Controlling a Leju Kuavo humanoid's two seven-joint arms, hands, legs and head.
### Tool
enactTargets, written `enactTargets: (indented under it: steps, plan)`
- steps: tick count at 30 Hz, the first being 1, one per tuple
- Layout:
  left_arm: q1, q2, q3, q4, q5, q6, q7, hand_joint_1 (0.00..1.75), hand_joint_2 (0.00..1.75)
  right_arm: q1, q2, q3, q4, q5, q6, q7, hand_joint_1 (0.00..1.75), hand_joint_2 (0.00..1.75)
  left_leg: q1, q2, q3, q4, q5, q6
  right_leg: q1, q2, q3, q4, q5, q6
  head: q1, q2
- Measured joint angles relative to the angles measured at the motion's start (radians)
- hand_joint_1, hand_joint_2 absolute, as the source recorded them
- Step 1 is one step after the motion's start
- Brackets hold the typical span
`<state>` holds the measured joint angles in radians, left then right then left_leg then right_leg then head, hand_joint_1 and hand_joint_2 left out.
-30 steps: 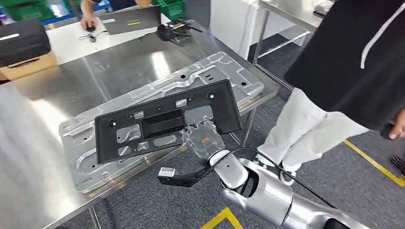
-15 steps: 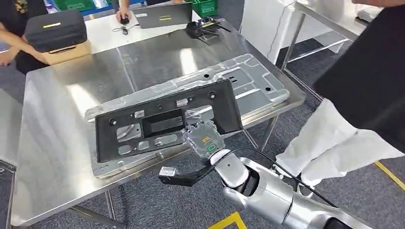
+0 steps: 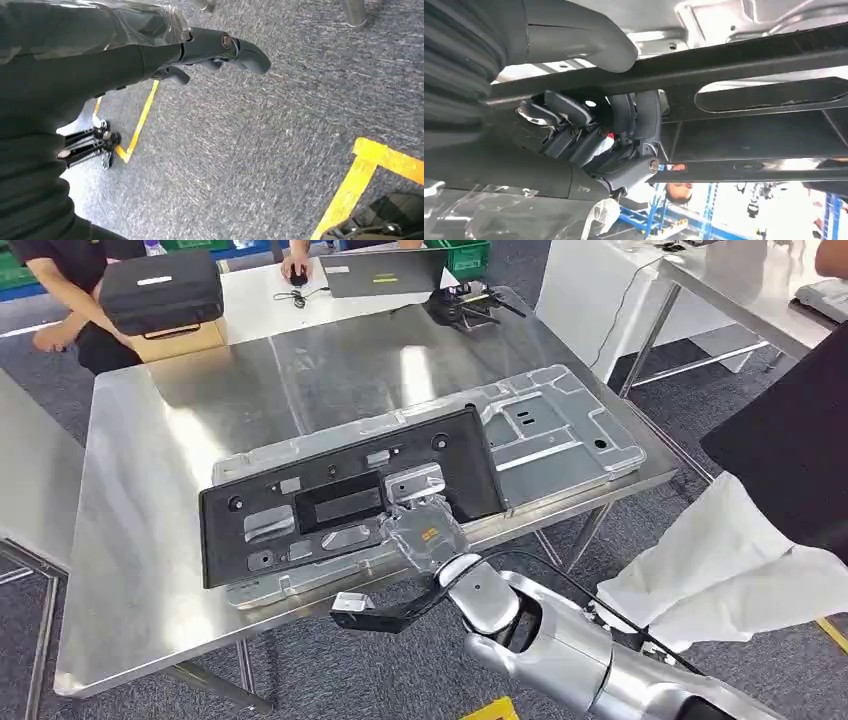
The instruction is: Take the parts from the cabinet and place them on the table.
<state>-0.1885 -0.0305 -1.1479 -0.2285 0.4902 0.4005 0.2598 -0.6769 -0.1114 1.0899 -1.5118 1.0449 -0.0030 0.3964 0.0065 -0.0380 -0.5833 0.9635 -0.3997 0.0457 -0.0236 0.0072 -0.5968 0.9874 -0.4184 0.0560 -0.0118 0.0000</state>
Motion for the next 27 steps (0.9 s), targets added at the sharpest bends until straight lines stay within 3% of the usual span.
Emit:
enactTargets:
  steps: [2, 4, 6, 9, 13, 16, 23, 27]
  plan:
    - [0.001, 0.0, 0.001, 0.0, 0.005, 0.0, 0.0, 0.0, 1.75, 0.0, 0.001, 0.0, 0.0, 0.0, 0.0, 0.0, 1.75, 1.75, -0.005, -0.003, -0.003, 0.003, -0.002, -0.009, 0.005, 0.001, 0.005, -0.01, -0.004, -0.009, -0.001, 0.0]
    - [0.006, 0.0, 0.001, 0.0, 0.008, -0.001, 0.001, 0.0, 1.75, 0.0, 0.001, 0.0, 0.0, 0.0, 0.0, 0.0, 1.75, 1.75, -0.004, -0.002, -0.003, 0.004, -0.002, 0.011, 0.006, 0.0, 0.005, -0.013, -0.001, -0.008, -0.001, 0.0]
    - [0.006, 0.0, 0.002, 0.0, 0.013, -0.002, 0.001, 0.0, 1.75, 0.0, 0.002, 0.0, 0.0, 0.0, 0.0, -0.002, 1.75, 1.75, -0.003, -0.001, 0.001, -0.001, -0.002, 0.011, 0.008, 0.001, 0.005, -0.012, -0.001, -0.009, -0.001, 0.0]
    - [0.006, 0.0, 0.003, 0.0, 0.016, -0.002, 0.0, 0.0, 1.75, 0.0, 0.002, 0.001, 0.0, 0.0, -0.001, -0.003, 1.75, 1.75, -0.001, -0.001, 0.003, -0.007, 0.0, 0.007, 0.012, 0.001, 0.005, -0.012, -0.002, -0.019, -0.001, 0.0]
    - [0.006, 0.0, 0.004, 0.0, 0.016, -0.002, 0.0, 0.0, 1.75, 0.0, 0.002, 0.001, 0.0, -0.004, -0.002, -0.005, 1.75, 1.75, 0.002, -0.001, 0.003, -0.008, 0.001, 0.003, 0.016, 0.001, 0.005, -0.012, -0.004, -0.022, -0.001, 0.0]
    - [0.007, 0.0, 0.005, 0.0, 0.016, -0.002, 0.0, 0.0, 1.75, 0.0, 0.002, 0.001, 0.0, -0.01, -0.003, -0.01, 1.75, 1.75, 0.005, -0.001, 0.003, -0.01, 0.0, -0.021, 0.017, 0.001, 0.005, -0.011, -0.004, -0.022, -0.001, 0.0]
    - [0.007, 0.0, 0.007, 0.0, 0.015, 0.0, 0.0, 0.0, 1.75, 0.0, 0.002, 0.002, 0.0, 0.0, -0.005, -0.009, 1.75, 1.75, 0.002, -0.002, 0.002, -0.009, 0.0, -0.023, 0.014, -0.001, 0.005, -0.011, -0.004, -0.023, -0.001, 0.0]
    - [0.007, 0.0, 0.007, 0.0, 0.013, 0.0, -0.003, 0.0, 1.75, 0.0, 0.002, 0.004, 0.0, 0.009, -0.005, -0.005, 1.75, 1.75, -0.002, -0.002, 0.0, -0.002, -0.003, -0.017, 0.01, -0.001, 0.006, -0.013, -0.003, -0.021, -0.001, 0.0]
